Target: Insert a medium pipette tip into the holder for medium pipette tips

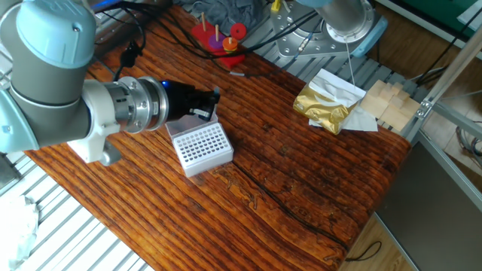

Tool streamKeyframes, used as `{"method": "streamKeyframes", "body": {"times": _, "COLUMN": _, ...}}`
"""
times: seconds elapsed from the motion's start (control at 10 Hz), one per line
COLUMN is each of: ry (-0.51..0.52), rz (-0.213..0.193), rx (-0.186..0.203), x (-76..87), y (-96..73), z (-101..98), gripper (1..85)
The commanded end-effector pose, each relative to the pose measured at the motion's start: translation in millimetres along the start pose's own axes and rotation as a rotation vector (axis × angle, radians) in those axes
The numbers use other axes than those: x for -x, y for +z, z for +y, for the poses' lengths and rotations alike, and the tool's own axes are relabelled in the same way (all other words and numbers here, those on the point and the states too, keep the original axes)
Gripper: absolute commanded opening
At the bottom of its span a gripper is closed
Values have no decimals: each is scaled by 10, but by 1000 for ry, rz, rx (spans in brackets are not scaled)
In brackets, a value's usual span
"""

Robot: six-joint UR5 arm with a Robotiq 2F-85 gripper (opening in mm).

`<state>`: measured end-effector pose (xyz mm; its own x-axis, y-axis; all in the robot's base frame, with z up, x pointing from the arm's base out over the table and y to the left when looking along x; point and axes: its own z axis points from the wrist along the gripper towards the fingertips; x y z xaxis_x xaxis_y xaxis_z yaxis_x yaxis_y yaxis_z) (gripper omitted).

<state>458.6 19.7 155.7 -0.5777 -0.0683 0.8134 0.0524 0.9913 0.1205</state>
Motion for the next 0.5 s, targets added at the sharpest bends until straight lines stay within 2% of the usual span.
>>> {"method": "streamKeyframes", "body": {"times": 0.0, "ry": -11, "rz": -3, "rx": -7, "x": 53, "y": 16, "z": -34, "gripper": 10}}
{"method": "streamKeyframes", "body": {"times": 0.4, "ry": 7, "rz": -23, "rx": -27, "x": 162, "y": 71, "z": -17, "gripper": 10}}
